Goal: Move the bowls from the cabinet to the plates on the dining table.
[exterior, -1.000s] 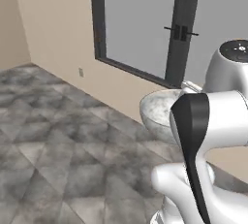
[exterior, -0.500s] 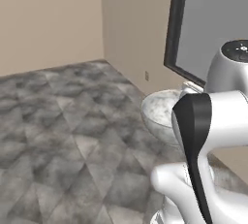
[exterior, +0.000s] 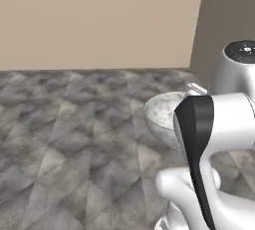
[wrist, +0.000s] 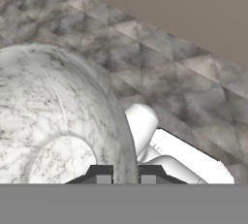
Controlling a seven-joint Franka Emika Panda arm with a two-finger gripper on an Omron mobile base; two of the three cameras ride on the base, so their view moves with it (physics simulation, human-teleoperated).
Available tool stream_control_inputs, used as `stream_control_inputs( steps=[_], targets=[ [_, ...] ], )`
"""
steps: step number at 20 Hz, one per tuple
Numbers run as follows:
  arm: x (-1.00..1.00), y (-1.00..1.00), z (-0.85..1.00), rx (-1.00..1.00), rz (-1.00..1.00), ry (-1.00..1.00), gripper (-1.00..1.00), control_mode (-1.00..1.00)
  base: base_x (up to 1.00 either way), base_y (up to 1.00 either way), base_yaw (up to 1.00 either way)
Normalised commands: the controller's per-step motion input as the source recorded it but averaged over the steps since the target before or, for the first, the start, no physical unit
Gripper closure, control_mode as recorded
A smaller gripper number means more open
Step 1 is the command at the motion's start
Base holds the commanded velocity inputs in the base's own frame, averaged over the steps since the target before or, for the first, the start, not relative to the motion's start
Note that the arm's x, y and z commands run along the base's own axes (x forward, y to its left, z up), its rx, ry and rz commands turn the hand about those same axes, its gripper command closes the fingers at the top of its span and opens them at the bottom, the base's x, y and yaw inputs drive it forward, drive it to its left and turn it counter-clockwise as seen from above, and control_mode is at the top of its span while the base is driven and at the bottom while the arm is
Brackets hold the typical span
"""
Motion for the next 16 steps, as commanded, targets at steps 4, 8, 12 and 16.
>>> stream_control_inputs(
  steps=[4, 8, 12, 16],
  targets=[
    [0.0, 0.0, 0.0, 0.0, 0.0, 0.0, 1.0, 1.0, 0.92, 0.0, 0.72],
    [0.0, 0.0, 0.0, 0.0, 0.0, 0.0, 1.0, 1.0, 1.0, 0.0, 0.66],
    [0.0, 0.0, 0.0, 0.0, 0.0, 0.0, 1.0, 1.0, 1.0, 0.0, 0.53],
    [0.0, 0.0, 0.0, 0.0, 0.0, 0.0, 1.0, 1.0, 1.0, 0.0, 0.46]
  ],
)
